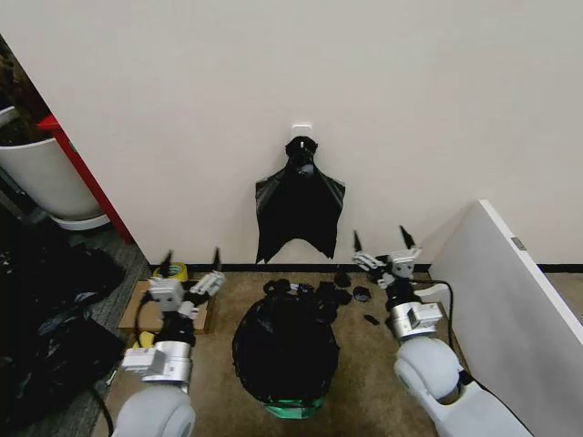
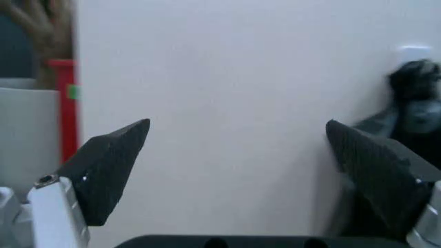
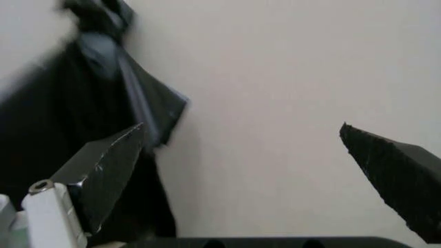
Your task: Place the garbage bag over the trash bin.
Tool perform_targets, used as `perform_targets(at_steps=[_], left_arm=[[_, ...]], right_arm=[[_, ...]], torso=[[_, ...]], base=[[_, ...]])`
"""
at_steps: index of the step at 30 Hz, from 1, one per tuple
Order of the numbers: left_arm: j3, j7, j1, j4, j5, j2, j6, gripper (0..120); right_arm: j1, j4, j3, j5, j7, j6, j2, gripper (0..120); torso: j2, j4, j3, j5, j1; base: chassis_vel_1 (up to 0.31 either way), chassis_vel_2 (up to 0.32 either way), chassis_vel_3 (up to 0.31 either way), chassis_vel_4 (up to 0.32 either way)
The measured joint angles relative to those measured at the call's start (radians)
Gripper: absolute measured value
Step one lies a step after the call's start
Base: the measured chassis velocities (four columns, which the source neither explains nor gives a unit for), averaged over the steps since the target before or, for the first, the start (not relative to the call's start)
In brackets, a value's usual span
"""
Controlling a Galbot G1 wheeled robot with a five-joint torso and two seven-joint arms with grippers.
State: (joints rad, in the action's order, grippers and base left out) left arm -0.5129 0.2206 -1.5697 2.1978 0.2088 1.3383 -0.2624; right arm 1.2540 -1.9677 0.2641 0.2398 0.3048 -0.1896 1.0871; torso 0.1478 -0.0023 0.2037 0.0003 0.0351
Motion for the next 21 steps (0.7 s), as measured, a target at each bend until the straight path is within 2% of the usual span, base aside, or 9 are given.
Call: perform_targets(at_steps=[1, 4, 6, 10, 14, 21], left_arm=[[0.000, 0.000, 0.000, 0.000, 0.000, 0.000, 0.000, 100], [-0.036, -0.056, -0.017, -0.021, -0.018, 0.065, -0.039, 100], [-0.046, -0.098, -0.019, -0.022, -0.007, 0.092, -0.064, 100], [-0.092, -0.152, -0.025, -0.019, 0.007, 0.134, -0.110, 100], [-0.128, -0.166, -0.036, 0.003, 0.041, 0.150, -0.121, 100], [-0.121, -0.171, -0.086, 0.047, 0.021, 0.190, -0.152, 100]], right_arm=[[0.000, 0.000, 0.000, 0.000, 0.000, 0.000, 0.000, 100], [0.073, 0.045, 0.134, 0.028, -0.251, -0.235, 0.027, 100], [0.113, 0.061, 0.185, 0.034, -0.308, -0.300, 0.041, 100], [0.141, 0.063, 0.214, 0.045, -0.314, -0.315, 0.062, 100], [0.167, 0.045, 0.248, 0.032, -0.290, -0.297, 0.088, 100], [0.198, 0.026, 0.279, -0.044, -0.282, -0.320, 0.118, 100]], torso=[[0.000, 0.0000, 0.000, 0.0000, 0.000], [0.000, 0.0000, 0.000, 0.0000, 0.000], [0.000, -0.0011, 0.000, 0.0001, 0.000], [0.000, -0.0002, 0.000, 0.0001, 0.000], [0.000, 0.0000, 0.000, 0.0000, 0.000], [0.000, 0.0000, 0.000, -0.0002, 0.000]], base=[[0.000, 0.000, 0.000, 0.000], [0.000, 0.000, 0.000, 0.000], [0.000, 0.000, 0.000, 0.000], [0.000, 0.000, 0.000, 0.000], [0.000, 0.000, 0.000, 0.000], [0.000, 0.000, 0.000, 0.000]])
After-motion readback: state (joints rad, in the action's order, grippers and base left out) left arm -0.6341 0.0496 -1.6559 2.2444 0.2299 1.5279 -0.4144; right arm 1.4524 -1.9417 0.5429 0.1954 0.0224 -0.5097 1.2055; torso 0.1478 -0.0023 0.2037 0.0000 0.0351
